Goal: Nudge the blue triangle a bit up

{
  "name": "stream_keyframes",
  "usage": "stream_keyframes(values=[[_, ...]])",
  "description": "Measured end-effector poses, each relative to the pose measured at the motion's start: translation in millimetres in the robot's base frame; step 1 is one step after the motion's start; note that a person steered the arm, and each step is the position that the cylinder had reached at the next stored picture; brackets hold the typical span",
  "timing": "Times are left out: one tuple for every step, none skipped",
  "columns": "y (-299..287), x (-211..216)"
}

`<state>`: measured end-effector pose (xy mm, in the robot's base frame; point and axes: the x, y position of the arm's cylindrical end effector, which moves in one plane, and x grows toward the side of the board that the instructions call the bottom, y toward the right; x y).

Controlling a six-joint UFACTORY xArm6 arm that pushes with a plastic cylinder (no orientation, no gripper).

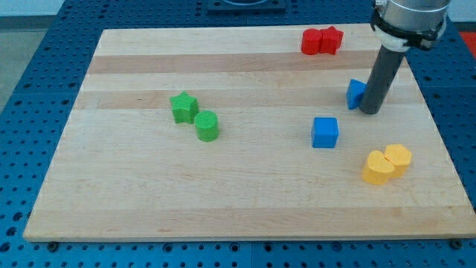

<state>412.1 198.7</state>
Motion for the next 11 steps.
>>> stream_keyframes(values=[[-3,-4],[-17,-4],[-31,-4],[-32,-9],[-32,-18],[-32,-33],[-30,-46],[-16,-57],[-8,-70],[-7,-84],[-4,-96]])
